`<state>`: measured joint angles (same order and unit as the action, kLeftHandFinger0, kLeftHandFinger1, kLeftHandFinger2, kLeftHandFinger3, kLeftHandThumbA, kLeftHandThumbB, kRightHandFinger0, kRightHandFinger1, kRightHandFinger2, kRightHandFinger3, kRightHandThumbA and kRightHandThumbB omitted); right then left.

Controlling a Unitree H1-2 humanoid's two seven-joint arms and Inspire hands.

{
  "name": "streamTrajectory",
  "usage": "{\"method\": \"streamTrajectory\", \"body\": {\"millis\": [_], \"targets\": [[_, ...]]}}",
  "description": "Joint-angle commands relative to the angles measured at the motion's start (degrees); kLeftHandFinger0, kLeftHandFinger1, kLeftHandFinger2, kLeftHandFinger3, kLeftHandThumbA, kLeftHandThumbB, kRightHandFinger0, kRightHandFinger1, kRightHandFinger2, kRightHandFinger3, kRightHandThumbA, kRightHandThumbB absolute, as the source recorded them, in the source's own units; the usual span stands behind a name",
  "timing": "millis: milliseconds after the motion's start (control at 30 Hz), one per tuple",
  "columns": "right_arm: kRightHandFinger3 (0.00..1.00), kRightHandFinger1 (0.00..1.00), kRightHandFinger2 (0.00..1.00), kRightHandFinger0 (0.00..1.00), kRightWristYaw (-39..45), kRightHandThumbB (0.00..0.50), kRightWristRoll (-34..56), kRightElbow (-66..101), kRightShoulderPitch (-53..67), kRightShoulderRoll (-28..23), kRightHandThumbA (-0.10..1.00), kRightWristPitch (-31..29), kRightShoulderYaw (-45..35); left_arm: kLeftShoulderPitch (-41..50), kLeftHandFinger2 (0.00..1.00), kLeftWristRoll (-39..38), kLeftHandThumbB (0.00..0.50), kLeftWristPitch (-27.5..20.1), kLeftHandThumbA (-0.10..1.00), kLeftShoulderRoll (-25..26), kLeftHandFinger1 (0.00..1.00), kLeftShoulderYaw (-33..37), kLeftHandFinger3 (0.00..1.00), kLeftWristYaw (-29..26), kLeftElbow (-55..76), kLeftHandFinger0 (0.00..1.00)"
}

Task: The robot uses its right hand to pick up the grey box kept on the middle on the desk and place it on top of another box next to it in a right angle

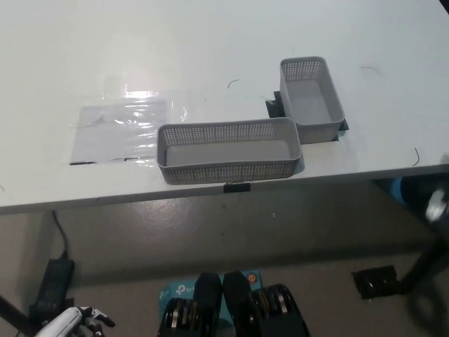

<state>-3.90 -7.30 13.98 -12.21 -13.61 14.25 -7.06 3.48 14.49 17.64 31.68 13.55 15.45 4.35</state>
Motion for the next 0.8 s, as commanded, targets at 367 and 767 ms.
{"method": "streamTrajectory", "body": {"millis": [367, 767], "targets": [[0.64, 0.00, 0.01, 0.00, 7.0, 0.271, -1.9, -2.2, -17.6, -7.0, 0.06, 7.7, 6.2, -1.3, 0.52, 0.9, 0.322, 1.1, 0.14, 1.5, 0.40, -2.0, 0.62, 2.8, 2.1, 0.35], [0.76, 0.67, 0.69, 0.66, 14.5, 0.316, -4.8, -17.5, -23.9, -13.1, 0.05, -2.8, 16.6, -1.0, 0.53, 1.8, 0.322, 1.6, 0.17, 1.7, 0.41, -2.0, 0.64, 3.1, 2.8, 0.36]]}}
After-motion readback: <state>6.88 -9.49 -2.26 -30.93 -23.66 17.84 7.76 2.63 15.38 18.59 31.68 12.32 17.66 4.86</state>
